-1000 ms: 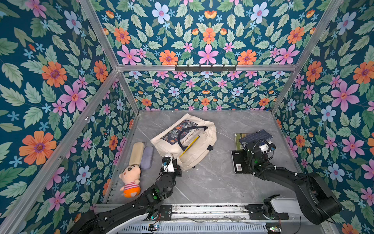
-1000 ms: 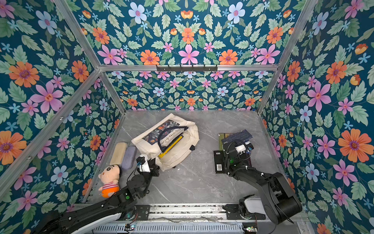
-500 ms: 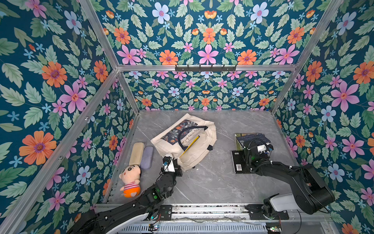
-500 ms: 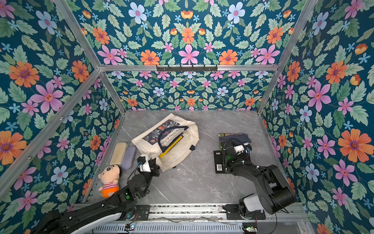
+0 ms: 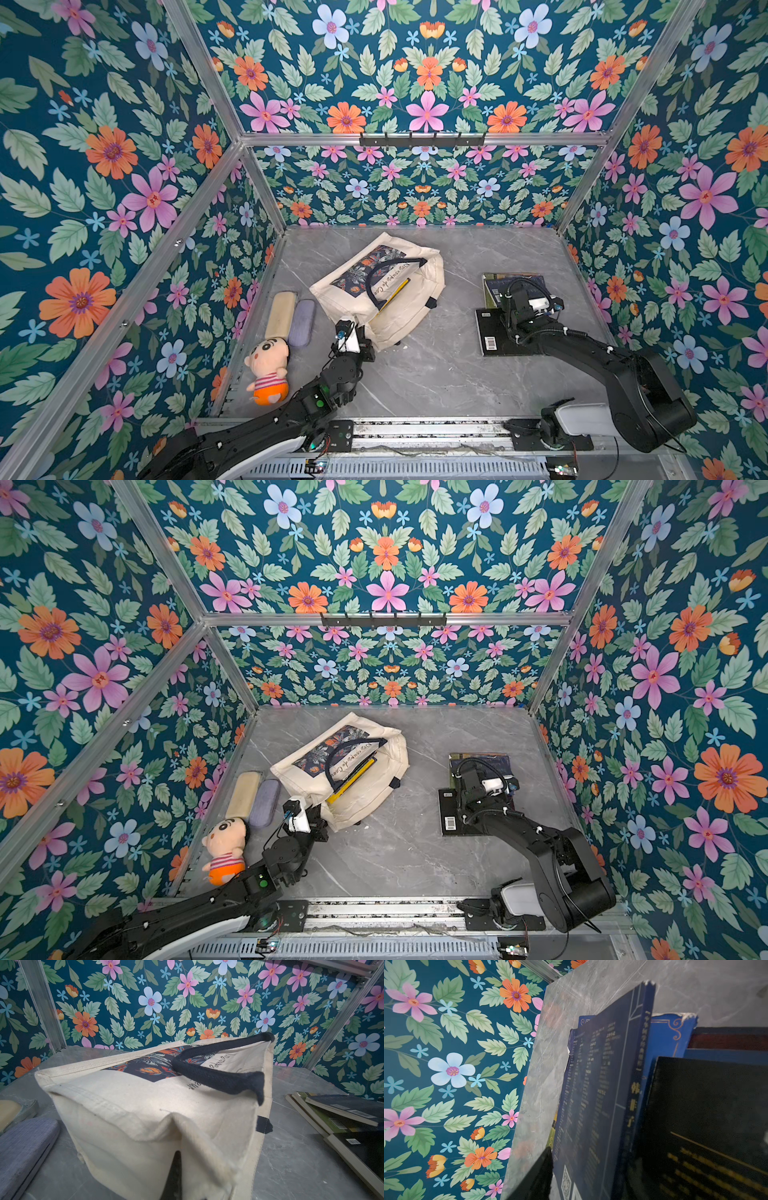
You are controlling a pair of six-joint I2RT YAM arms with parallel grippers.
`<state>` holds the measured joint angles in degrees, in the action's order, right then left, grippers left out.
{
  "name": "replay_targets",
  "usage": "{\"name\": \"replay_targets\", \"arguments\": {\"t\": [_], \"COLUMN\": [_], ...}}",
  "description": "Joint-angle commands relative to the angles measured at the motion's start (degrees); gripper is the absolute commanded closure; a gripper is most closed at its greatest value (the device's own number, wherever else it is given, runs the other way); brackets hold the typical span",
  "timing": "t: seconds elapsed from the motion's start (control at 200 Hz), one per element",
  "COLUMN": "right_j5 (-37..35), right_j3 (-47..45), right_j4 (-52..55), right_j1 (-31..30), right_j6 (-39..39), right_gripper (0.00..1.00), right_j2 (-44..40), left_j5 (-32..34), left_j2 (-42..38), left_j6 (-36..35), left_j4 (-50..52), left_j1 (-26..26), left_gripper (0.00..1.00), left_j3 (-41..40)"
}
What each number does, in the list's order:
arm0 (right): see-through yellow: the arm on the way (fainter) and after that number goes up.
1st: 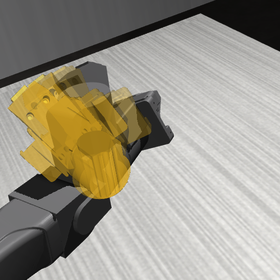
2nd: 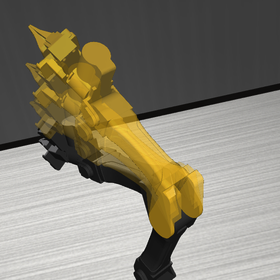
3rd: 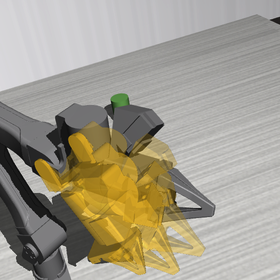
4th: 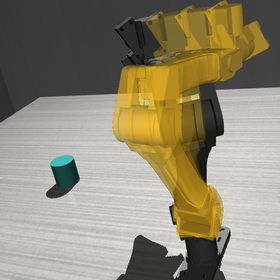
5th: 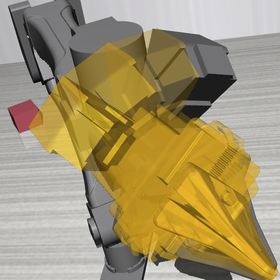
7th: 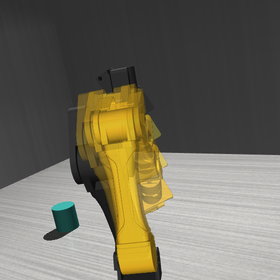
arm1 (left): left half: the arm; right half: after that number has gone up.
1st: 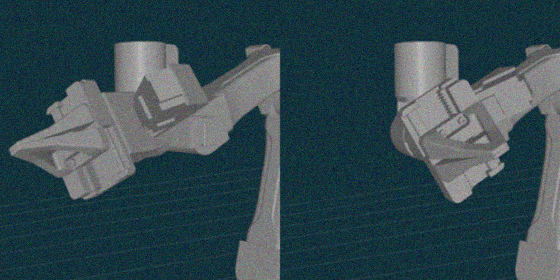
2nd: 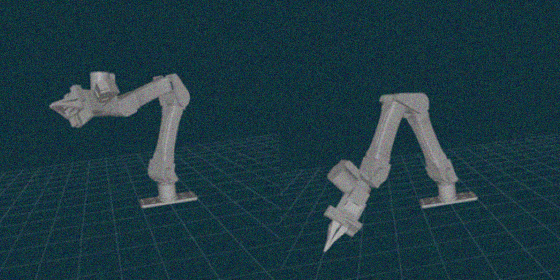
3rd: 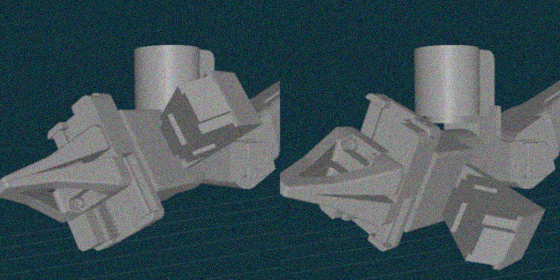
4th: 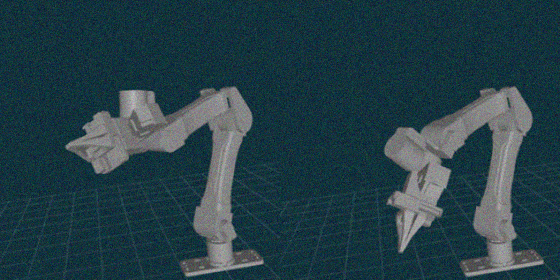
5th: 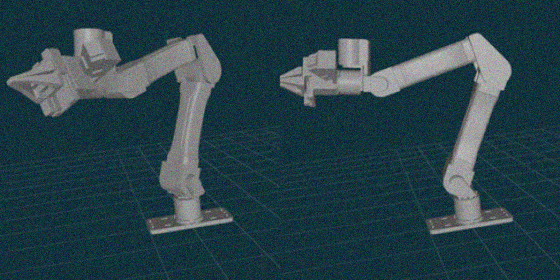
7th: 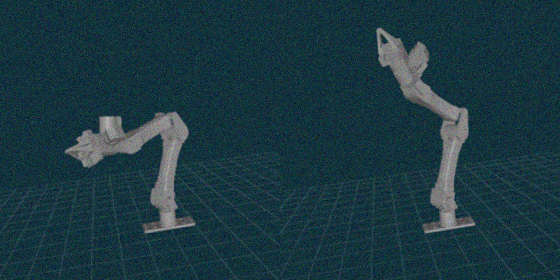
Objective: Take out the books from the canvas bag
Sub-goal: Place the book on the book.
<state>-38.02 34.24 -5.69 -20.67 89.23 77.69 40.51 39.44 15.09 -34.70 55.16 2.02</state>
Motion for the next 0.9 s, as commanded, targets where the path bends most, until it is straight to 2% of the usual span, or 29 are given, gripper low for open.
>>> {"name": "replay_targets", "arguments": {"t": [0.0, 0.345, 0.41, 0.48, 0.63, 0.785, 0.895], "right_j5": [-0.25, -0.06, 0.80, 1.73, 3.68, 5.99, 9.05], "right_j3": [0.77, 2.65, 3.35, 3.07, 1.45, 1.35, 2.38], "right_j4": [1.89, -2.96, -1.28, 0.55, 0.56, 3.31, 4.34], "right_j1": [-0.01, 0.02, 0.09, 0.05, 0.06, 0.10, 0.01], "right_j6": [2.14, -1.57, -1.25, -1.06, -0.90, -2.95, -9.23], "right_gripper": [0.47, 0.47, 0.46, 0.39, 0.01, 0.01, 0.01], "right_j2": [1.23, 4.66, 4.30, 2.99, 0.90, -2.60, -5.82], "left_j5": [0.51, 0.46, 0.39, 0.44, 0.31, 0.40, 0.45], "left_j2": [0.10, 0.18, 0.44, 0.63, 0.64, 0.59, 0.05], "left_j6": [0.48, 0.50, 0.55, 0.40, 0.49, 0.55, 0.48], "left_j4": [0.26, 0.33, 0.24, 0.40, 0.42, 0.68, 1.03], "left_j1": [-0.05, -0.05, -0.05, -0.05, -0.07, -0.05, -0.07], "left_gripper": [1.00, 1.00, 1.00, 1.00, 1.00, 1.00, 1.00], "left_j3": [0.53, 0.53, 0.59, 0.78, 0.88, 0.97, 0.84]}}
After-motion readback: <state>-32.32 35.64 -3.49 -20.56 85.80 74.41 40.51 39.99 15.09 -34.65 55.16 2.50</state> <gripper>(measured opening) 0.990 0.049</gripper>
